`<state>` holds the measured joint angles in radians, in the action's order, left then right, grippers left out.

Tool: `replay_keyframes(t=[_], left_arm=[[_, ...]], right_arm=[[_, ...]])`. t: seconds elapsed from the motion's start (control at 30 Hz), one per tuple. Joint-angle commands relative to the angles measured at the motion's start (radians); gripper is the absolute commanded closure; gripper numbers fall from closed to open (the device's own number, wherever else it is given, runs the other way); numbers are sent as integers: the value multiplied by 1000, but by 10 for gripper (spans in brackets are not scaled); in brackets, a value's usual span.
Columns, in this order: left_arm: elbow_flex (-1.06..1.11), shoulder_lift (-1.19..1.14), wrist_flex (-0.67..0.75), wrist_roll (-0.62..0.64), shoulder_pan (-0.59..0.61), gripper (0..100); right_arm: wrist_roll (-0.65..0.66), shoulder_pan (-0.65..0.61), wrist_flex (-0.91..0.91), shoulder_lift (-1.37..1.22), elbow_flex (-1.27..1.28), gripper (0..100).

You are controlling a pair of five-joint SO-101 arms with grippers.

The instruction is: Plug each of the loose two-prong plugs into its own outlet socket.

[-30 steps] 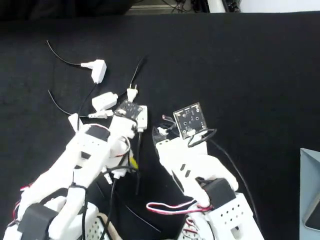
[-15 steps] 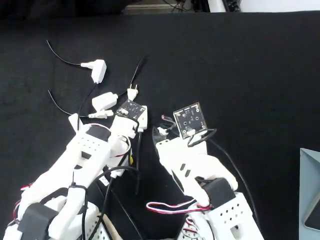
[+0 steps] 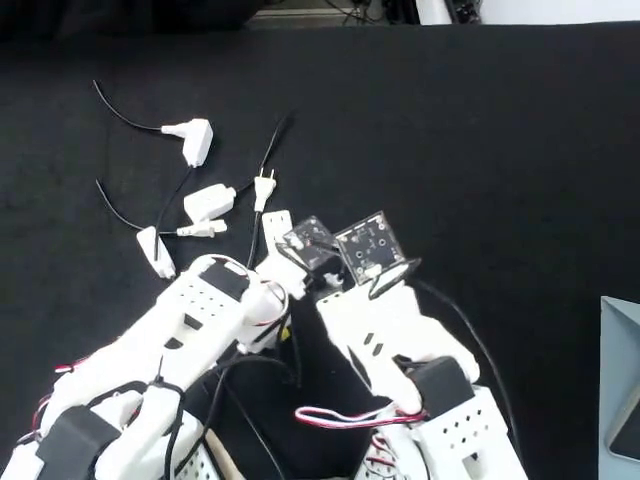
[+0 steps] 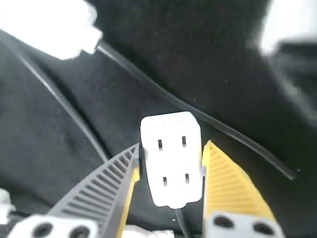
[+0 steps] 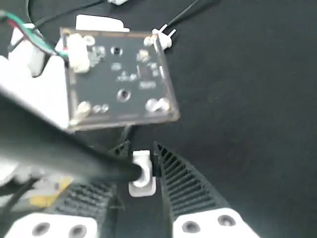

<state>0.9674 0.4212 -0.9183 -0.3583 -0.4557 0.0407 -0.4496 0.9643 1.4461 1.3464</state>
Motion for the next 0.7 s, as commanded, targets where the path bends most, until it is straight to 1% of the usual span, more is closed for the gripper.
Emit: replay_keyframes(t=[0.0, 0.17, 0.3, 0.43, 0.5, 0.6, 0.67], left_arm=[[-45, 12, 29, -80, -12, 798], [-70, 11, 72, -94, 19, 798], [-59, 9, 89, -117, 15, 797], [-70, 12, 84, -61, 24, 791], [-70, 12, 83, -49, 25, 752], [-65, 23, 55, -11, 25, 662], [-85, 25, 21, 20, 41, 641]], right_arm=[[20, 51, 8, 10, -61, 985], [20, 60, 8, 10, -62, 985], [20, 60, 8, 10, -62, 985], [20, 60, 8, 10, -62, 985], [20, 60, 8, 10, -62, 985], [20, 60, 8, 10, -62, 985], [20, 60, 8, 10, -62, 985]])
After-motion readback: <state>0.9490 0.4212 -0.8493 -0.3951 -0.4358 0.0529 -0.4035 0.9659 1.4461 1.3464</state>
